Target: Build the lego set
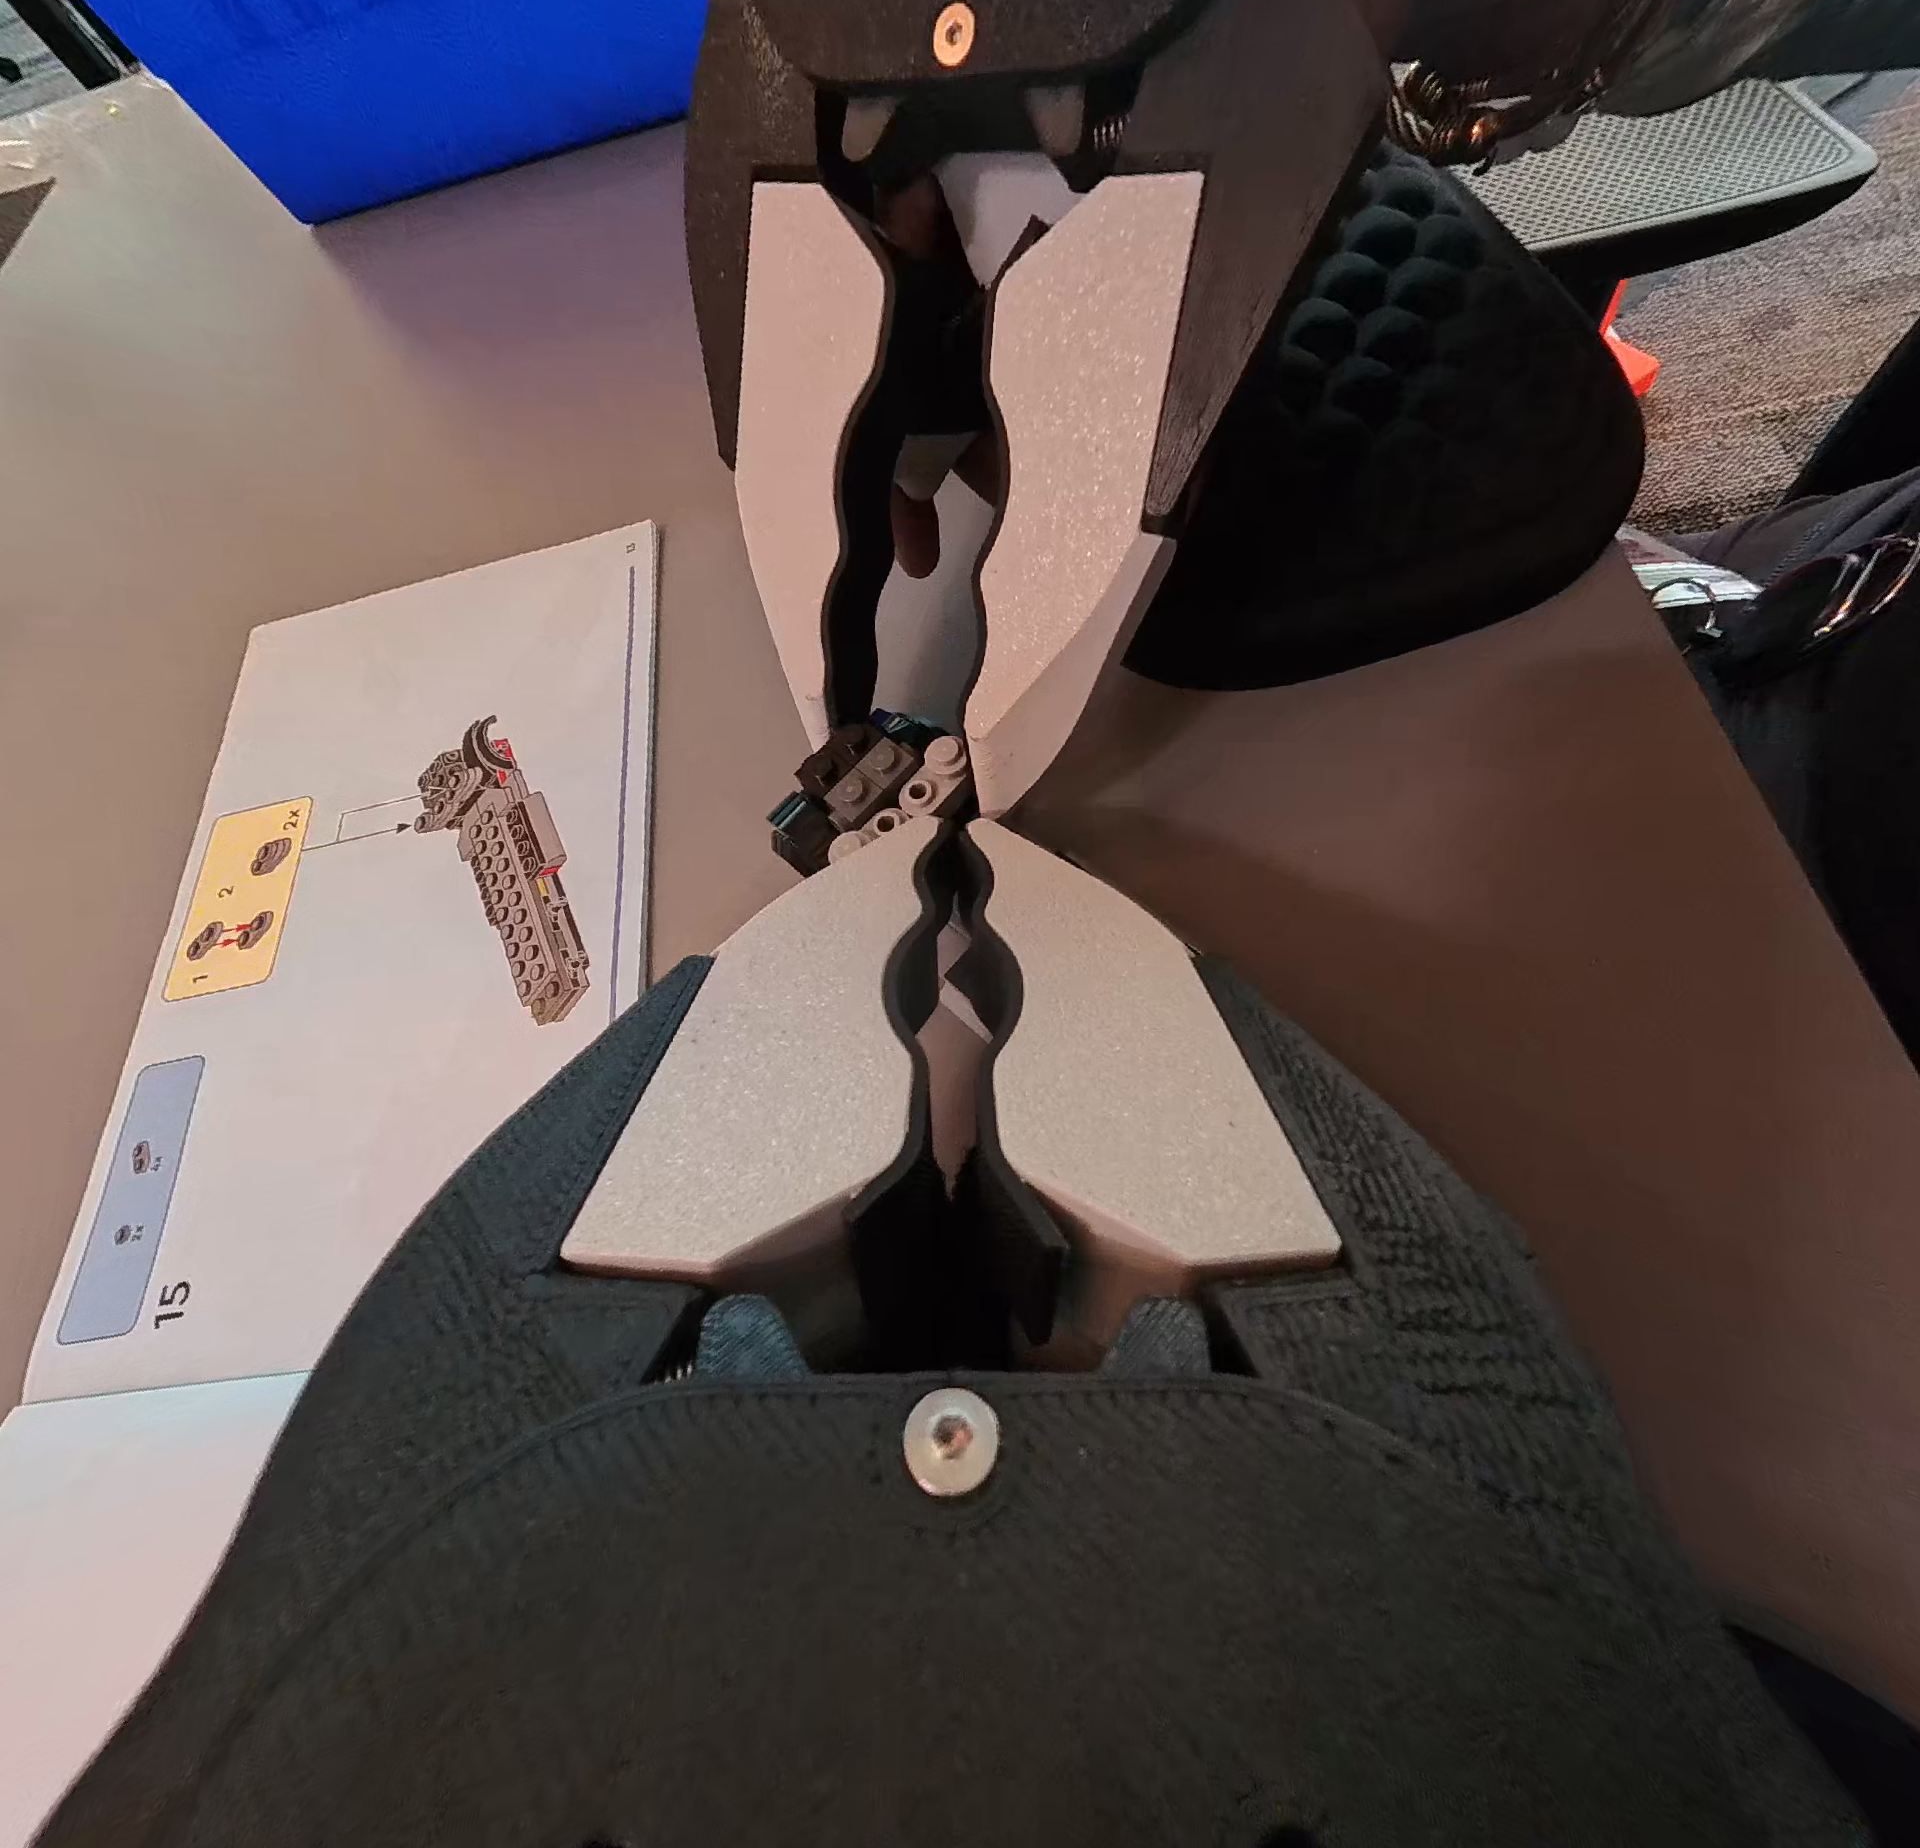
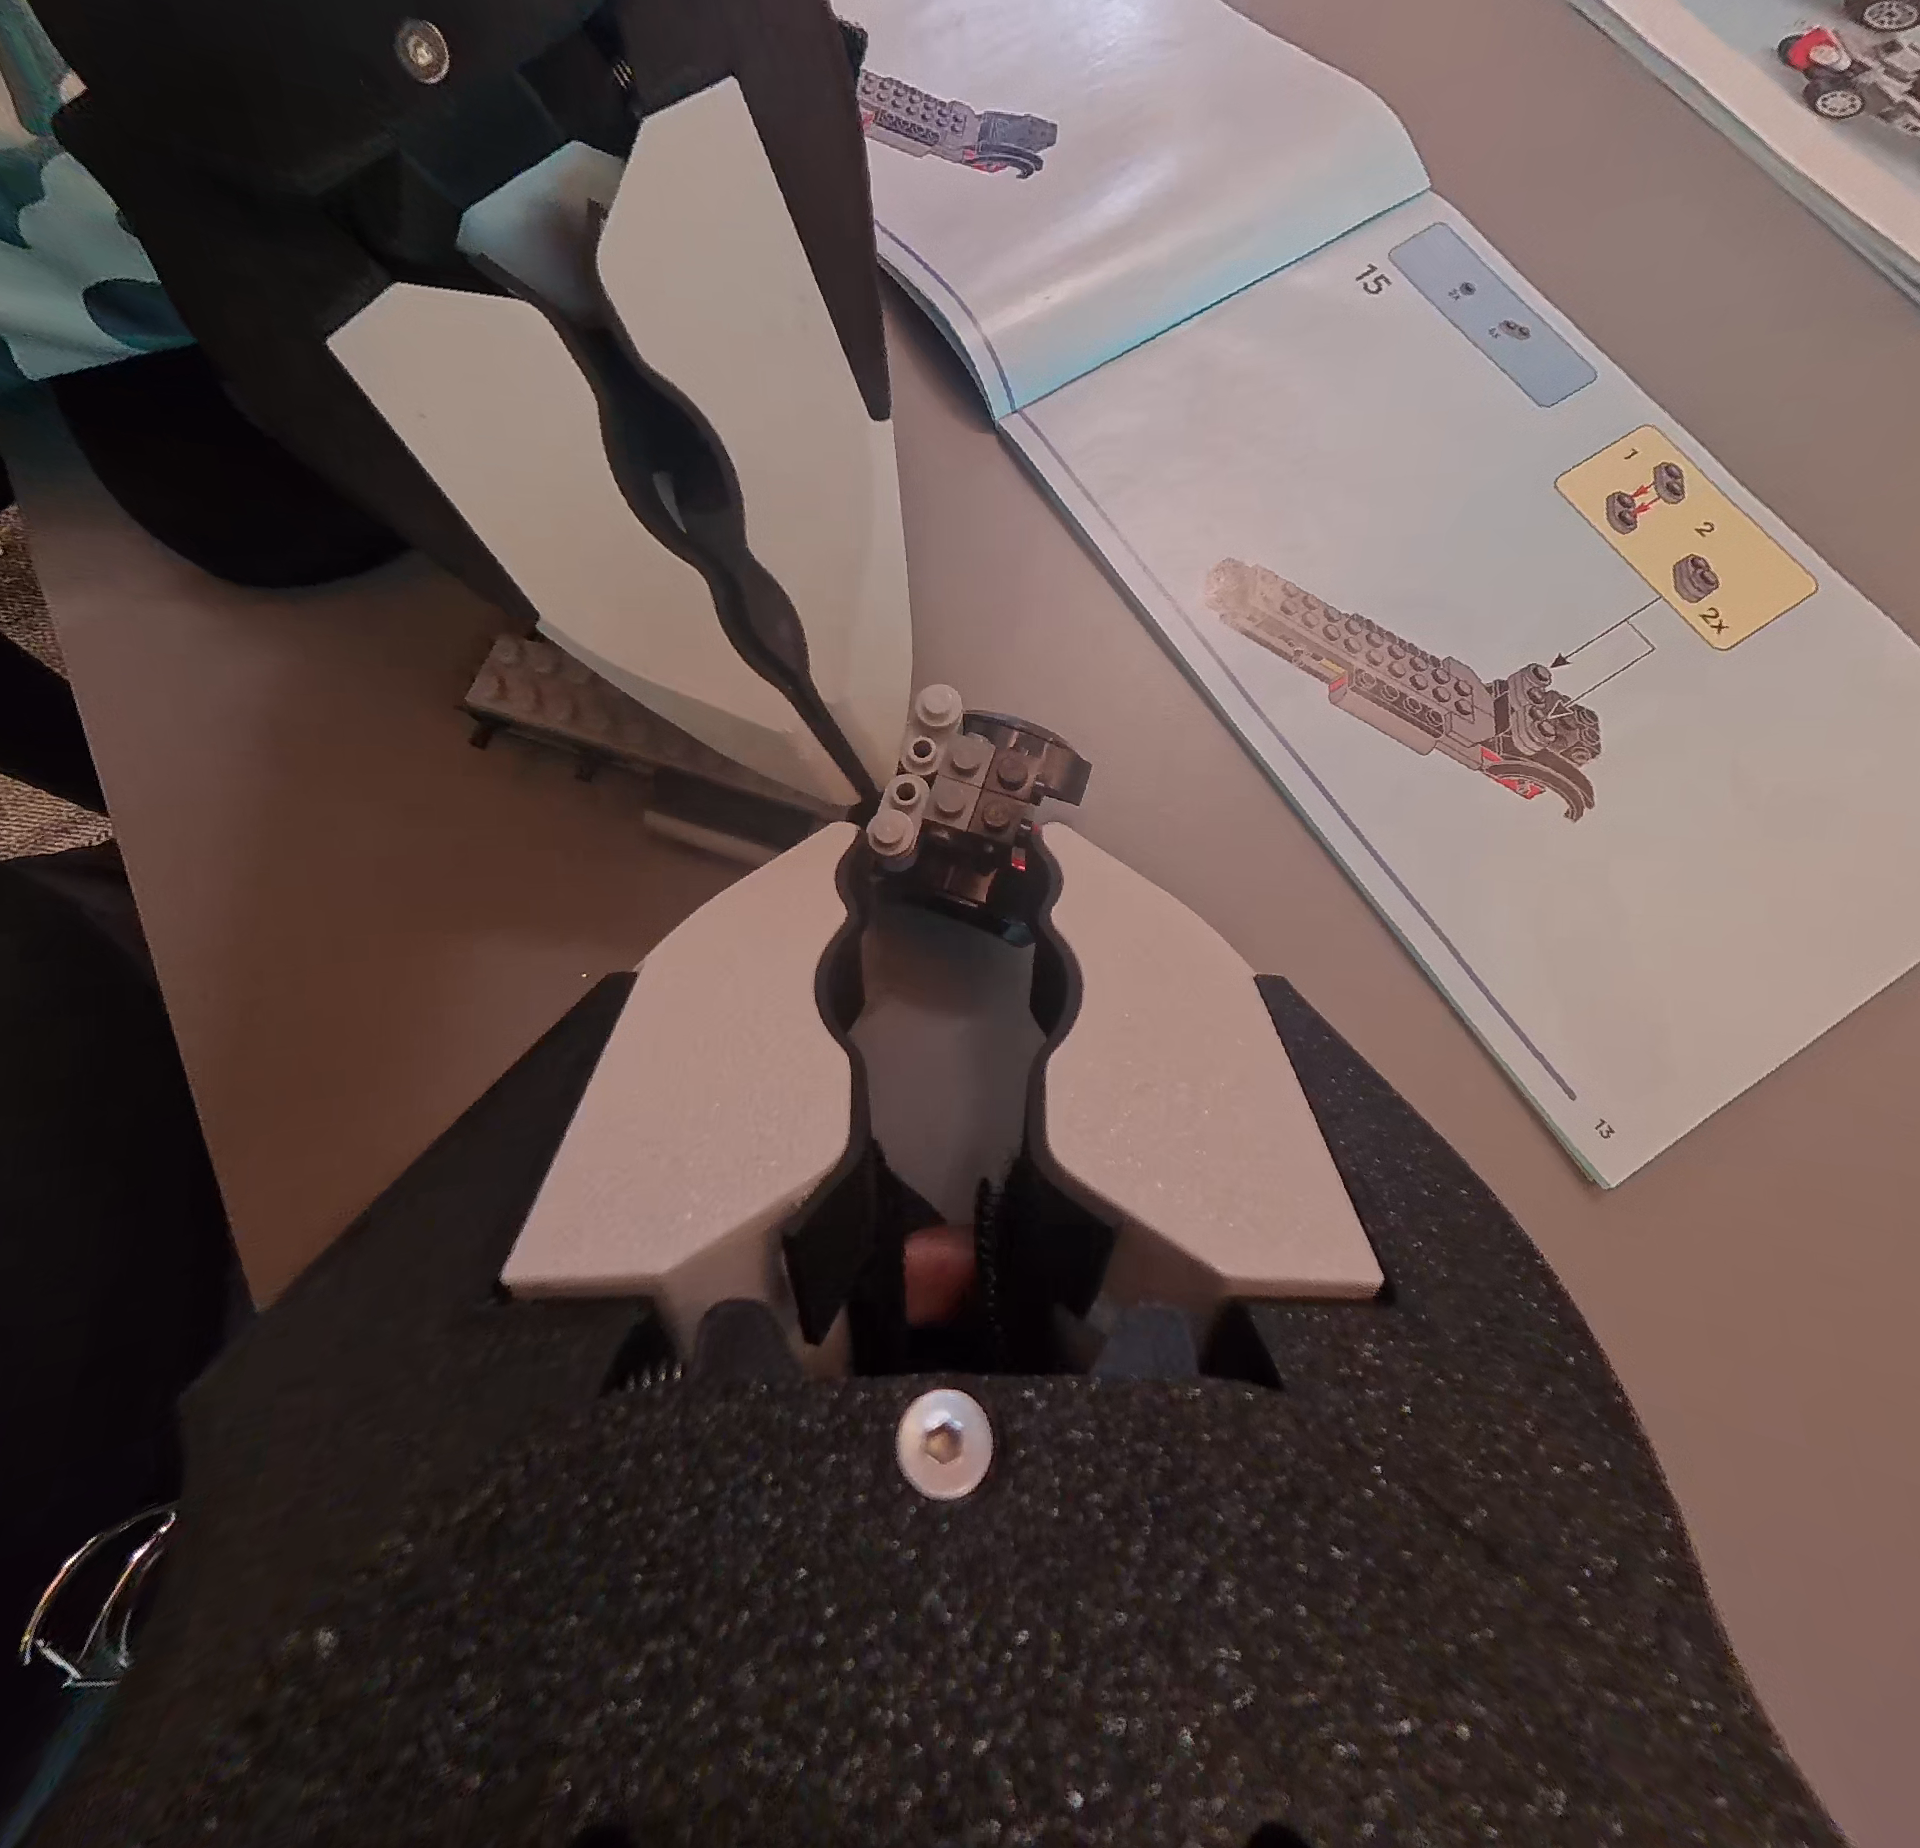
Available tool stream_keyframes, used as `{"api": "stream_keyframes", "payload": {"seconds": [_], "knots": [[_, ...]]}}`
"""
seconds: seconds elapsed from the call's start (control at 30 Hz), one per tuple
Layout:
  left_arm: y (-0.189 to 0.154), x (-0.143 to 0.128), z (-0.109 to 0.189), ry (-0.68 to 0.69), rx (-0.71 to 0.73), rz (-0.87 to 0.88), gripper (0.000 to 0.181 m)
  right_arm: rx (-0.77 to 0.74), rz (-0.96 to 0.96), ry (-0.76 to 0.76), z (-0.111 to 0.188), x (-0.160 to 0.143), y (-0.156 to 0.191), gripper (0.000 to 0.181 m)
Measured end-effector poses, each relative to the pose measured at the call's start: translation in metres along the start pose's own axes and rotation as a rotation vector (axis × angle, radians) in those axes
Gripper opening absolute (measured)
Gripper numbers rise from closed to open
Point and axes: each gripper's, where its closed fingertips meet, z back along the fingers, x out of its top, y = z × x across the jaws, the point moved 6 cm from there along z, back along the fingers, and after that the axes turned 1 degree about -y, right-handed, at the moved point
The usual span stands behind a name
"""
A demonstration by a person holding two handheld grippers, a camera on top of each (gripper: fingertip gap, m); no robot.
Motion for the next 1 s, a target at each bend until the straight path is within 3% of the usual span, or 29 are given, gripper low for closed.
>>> {"api": "stream_keyframes", "payload": {"seconds": [0.33, 0.53, 1.0], "knots": [[0.003, 0.008, 0.009, -0.091, 0.044, -0.010, 0.000, 0.015, -0.027, -0.006, 0.000, 0.000, -0.002, 0.029], [0.004, 0.006, 0.002, -0.037, 0.090, -0.024, 0.000, 0.013, -0.023, -0.003, 0.000, 0.000, -0.002, 0.029], [0.010, 0.006, 0.000, -0.010, 0.043, 0.113, 0.000, 0.001, -0.010, 0.003, -0.001, -0.001, -0.001, 0.029]]}}
